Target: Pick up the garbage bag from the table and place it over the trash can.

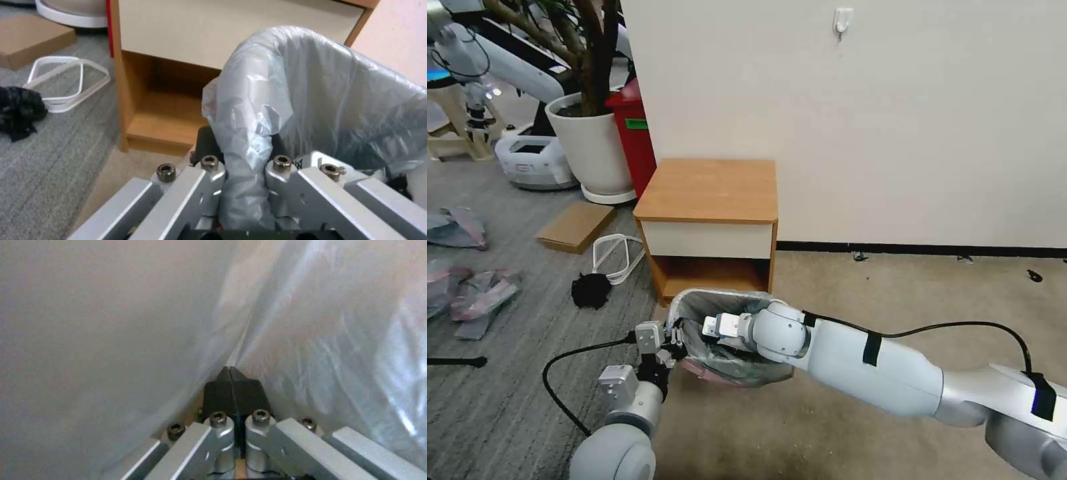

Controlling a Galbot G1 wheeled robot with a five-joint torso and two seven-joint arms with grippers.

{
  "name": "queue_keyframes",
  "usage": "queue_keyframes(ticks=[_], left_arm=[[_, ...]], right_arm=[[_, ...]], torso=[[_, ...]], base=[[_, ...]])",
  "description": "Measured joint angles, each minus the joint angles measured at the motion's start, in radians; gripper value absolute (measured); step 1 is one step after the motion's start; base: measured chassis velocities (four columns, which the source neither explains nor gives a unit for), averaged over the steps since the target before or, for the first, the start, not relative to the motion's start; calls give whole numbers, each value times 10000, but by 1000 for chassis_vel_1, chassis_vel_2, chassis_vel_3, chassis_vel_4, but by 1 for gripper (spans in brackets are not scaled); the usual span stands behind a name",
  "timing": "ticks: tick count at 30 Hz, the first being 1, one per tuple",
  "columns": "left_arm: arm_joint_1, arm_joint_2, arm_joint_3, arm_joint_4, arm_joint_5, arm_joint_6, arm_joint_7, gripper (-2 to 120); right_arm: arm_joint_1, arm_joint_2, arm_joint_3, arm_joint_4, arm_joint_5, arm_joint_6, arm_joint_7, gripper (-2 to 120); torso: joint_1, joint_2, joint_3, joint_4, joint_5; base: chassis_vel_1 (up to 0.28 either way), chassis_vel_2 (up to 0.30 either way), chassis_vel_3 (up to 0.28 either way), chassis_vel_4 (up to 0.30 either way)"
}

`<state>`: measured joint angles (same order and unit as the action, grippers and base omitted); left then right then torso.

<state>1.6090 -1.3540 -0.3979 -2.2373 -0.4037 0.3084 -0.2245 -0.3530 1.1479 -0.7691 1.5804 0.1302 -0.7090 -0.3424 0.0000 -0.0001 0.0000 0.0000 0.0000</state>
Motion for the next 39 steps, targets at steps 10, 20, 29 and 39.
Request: queue_keyframes(ticks=[10,20,29,39], left_arm=[[-6,-21,7,-83,-279,78,-71,6],[-1,-46,26,-155,-549,129,-156,6],[-4,-44,18,-160,-567,133,-165,6],[-104,-18,-50,-33,-578,133,-204,6]], right_arm=[[-27,-27,-9,31,1,5,18,0],[-42,-74,-23,30,-38,10,48,0],[-54,-93,-17,31,-46,11,52,0],[-5,-149,-9,68,-42,11,52,0]], torso=[[0,0,0,0,0],[0,0,0,0,0],[0,1,0,0,0],[0,0,0,0,0]], base=[[0,0,0,0],[0,0,0,0],[0,0,0,0],[0,0,0,0]])
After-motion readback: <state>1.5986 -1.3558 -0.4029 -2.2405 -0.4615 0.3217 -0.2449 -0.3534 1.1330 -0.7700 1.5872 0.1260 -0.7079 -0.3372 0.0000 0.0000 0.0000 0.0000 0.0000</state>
